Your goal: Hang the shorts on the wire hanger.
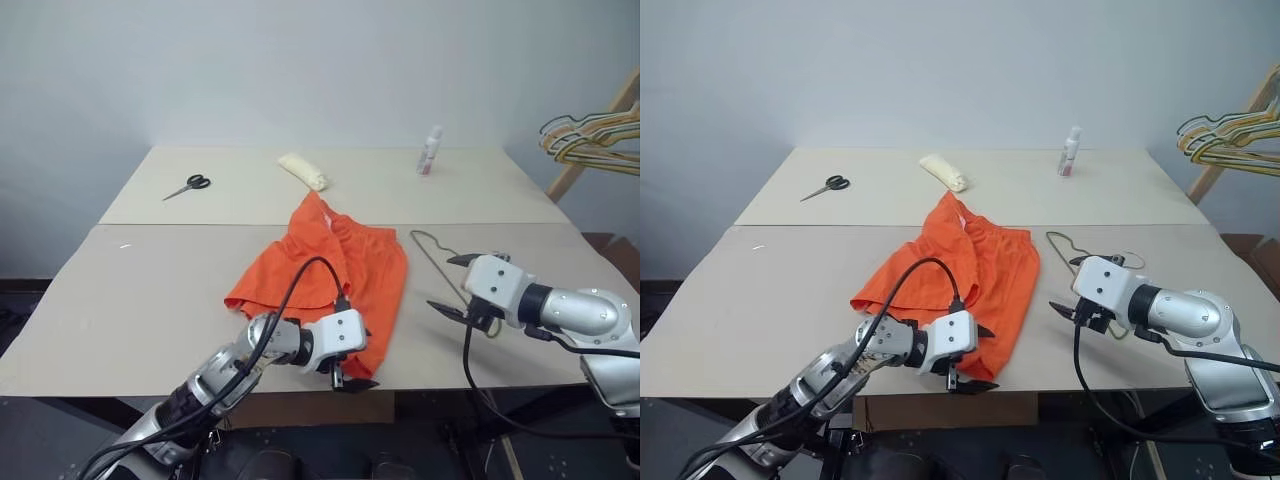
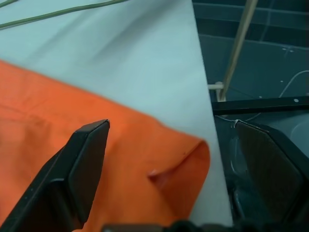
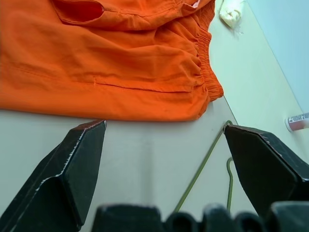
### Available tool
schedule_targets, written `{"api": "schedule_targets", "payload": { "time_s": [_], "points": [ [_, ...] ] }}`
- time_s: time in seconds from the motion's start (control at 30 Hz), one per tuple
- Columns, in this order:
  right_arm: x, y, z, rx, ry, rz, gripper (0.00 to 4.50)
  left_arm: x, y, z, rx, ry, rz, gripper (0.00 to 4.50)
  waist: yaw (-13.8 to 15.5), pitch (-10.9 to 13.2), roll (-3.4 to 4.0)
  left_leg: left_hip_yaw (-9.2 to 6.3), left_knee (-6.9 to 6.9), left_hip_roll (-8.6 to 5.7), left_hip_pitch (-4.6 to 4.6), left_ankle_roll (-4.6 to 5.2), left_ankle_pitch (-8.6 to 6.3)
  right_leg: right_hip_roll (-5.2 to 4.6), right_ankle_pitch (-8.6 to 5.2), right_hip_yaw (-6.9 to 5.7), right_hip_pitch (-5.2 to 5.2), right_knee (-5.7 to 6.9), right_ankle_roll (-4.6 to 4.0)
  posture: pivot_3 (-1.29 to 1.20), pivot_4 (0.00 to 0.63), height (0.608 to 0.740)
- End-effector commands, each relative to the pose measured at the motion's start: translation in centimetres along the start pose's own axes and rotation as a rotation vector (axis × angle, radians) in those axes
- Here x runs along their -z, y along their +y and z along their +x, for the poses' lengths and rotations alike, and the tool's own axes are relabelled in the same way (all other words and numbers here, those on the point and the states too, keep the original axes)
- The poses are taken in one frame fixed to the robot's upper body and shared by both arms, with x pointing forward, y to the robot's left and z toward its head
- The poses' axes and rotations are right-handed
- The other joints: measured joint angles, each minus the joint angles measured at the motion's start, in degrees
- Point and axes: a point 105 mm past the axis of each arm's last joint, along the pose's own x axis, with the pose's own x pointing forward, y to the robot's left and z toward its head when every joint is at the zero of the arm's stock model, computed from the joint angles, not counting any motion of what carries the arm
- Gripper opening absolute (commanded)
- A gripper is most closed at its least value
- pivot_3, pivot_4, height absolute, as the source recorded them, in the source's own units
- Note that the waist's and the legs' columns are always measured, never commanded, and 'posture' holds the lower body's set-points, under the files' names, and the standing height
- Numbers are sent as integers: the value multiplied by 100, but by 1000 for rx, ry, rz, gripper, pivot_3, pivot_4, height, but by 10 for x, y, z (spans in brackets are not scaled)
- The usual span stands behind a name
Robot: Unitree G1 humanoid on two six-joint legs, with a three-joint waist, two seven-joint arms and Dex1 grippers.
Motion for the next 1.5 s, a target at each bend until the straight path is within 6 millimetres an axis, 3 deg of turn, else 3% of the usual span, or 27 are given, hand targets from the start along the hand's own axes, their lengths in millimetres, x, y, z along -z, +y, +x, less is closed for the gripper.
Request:
{"api": "schedule_targets", "payload": {
  "time_s": [0.03,0.1,0.2,0.6,0.7,0.77,0.97,1.1,1.3,1.5],
  "points": [
    [-10,-11,-6,53,-16,-34,4469,2,8,1,-55,39,7,4500,-34,-1,2,0,0,0,2,0,0,0,0,0,2,0,0,128,0,740],
    [-9,-11,-5,50,-10,-37,4469,8,9,1,-57,75,-6,4500,-62,-4,6,0,0,0,8,1,0,0,0,0,7,0,1,129,0,740],
    [-9,-12,-5,51,-9,-39,4500,15,8,-1,-44,123,-24,3913,-103,-5,7,-1,0,0,18,3,-2,0,-3,0,18,0,4,128,0,740],
    [-10,-15,-2,62,-9,-44,4500,27,11,4,-86,177,-9,30,-104,-6,9,-2,0,0,35,5,-3,-2,-5,3,33,0,6,131,0,740],
    [-10,-14,-1,63,-8,-39,4500,28,13,2,-98,178,-7,30,-103,-6,10,-2,0,0,36,5,-3,-2,-5,3,34,0,6,129,0,740],
    [-8,-13,0,63,0,-41,4500,27,15,-11,-111,193,35,30,-107,-7,11,-1,0,0,37,5,-3,-3,-5,4,34,0,6,116,0,740],
    [4,-6,6,30,26,-32,4500,17,4,-77,-124,150,76,30,-206,-9,16,4,-5,27,41,7,-5,0,-13,9,26,9,-1,152,0,740],
    [5,-2,18,1,11,-80,4500,17,7,-123,-214,169,65,30,-228,-7,18,5,-7,32,49,8,-5,-2,-14,9,32,8,-1,174,0,740],
    [10,9,53,-63,-13,-273,4500,4,6,-181,-299,47,-25,30,-249,-6,19,7,-12,33,65,7,-6,-1,-19,5,40,11,2,203,0,740],
    [3,16,85,-106,-87,-327,4500,4,17,-221,-451,39,-39,30,-252,-3,23,6,-21,28,69,0,-2,0,-22,6,38,16,-5,227,0,740]
  ]
}}
